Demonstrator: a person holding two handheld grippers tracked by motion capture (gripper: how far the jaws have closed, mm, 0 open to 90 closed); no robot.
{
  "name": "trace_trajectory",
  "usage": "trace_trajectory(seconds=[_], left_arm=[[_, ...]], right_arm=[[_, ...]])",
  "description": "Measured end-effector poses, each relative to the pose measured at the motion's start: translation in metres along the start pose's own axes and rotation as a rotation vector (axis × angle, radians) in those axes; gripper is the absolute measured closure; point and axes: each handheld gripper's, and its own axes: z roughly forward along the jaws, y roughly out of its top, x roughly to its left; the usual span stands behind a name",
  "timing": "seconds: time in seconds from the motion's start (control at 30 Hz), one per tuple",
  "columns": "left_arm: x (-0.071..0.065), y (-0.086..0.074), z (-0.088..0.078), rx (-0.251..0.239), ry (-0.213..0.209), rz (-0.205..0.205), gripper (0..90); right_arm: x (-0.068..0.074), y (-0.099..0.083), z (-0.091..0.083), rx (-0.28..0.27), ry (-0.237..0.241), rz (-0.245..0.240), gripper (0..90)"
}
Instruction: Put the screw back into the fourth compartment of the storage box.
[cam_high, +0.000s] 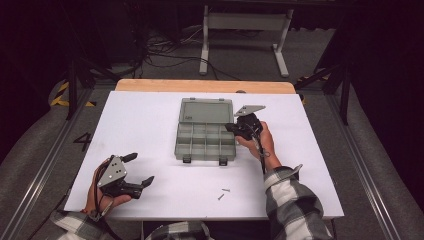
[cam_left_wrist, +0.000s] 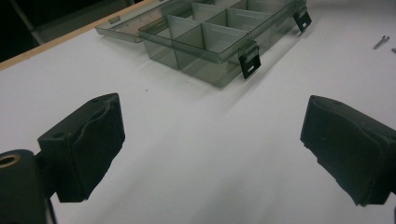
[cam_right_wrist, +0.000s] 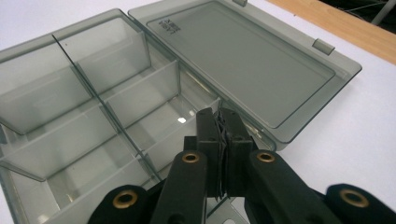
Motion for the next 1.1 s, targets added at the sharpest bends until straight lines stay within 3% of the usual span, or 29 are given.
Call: trace_trajectory(seconds=[0.6, 0.7, 1.1], left_arm=[[0.0, 0.0, -0.001, 0.002, -0.001, 0.001, 6.9], [0.0, 0.0, -0.001, 0.003, -0.001, 0.001, 6.9], [0.0, 0.0, 0.0, 0.003, 0.005, 0.0, 6.9]], right_arm=[[0.0, -0.006, 0.003, 0.016, -0.006, 0.012, 84.7], [0.001, -0.006, -0.004, -0.018, 0.001, 0.012, 83.6], [0.019, -0.006, -0.035, -0.095, 0.013, -0.064, 76.8]])
